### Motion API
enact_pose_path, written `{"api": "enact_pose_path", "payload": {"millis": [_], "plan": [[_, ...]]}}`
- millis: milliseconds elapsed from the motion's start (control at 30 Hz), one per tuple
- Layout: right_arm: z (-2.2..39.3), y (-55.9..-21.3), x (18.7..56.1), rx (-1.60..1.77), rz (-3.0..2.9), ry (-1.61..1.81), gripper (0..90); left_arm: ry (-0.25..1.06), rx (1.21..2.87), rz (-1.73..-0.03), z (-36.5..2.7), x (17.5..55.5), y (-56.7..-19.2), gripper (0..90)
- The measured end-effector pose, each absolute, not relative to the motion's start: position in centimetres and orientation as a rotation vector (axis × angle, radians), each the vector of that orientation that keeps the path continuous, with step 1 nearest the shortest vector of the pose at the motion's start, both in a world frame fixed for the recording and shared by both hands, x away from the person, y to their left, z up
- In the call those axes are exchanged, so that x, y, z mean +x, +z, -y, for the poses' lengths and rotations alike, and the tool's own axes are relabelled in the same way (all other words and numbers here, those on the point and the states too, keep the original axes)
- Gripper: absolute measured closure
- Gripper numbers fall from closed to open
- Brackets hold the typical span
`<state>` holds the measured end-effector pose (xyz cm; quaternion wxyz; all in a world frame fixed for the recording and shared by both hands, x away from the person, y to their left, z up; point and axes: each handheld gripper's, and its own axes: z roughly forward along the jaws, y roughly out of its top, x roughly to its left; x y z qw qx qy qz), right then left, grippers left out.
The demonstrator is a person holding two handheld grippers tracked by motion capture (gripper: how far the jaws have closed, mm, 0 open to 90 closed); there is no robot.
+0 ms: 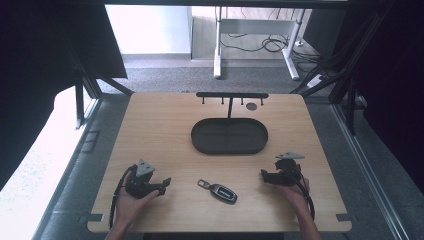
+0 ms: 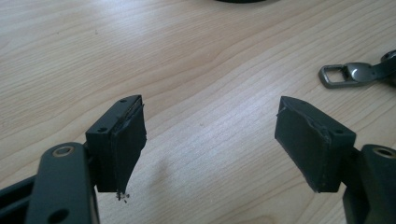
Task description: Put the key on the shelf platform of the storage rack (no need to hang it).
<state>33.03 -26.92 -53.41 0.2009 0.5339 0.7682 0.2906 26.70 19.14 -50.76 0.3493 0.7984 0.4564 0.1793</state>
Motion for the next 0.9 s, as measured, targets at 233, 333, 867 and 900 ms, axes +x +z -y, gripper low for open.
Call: {"api": "enact_pose_path", "payload": {"millis": [233,333,867,900], "plan": [[27.9,-52.1,31.3,1.441,-2.133,0.895,17.0,0.462,2.074,-1.164,-18.7,26.5,-50.6,24.9],[28.2,-51.6,31.0,1.444,-2.126,0.924,18.2,0.462,2.074,-1.162,-18.7,26.4,-50.6,24.9],[28.3,-50.4,30.7,1.407,-2.139,0.967,21.5,0.464,2.085,-1.156,-18.7,26.5,-50.4,24.8],[28.3,-50.2,30.7,1.403,-2.143,0.971,21.7,0.467,2.085,-1.155,-18.6,26.5,-50.4,24.8]]}}
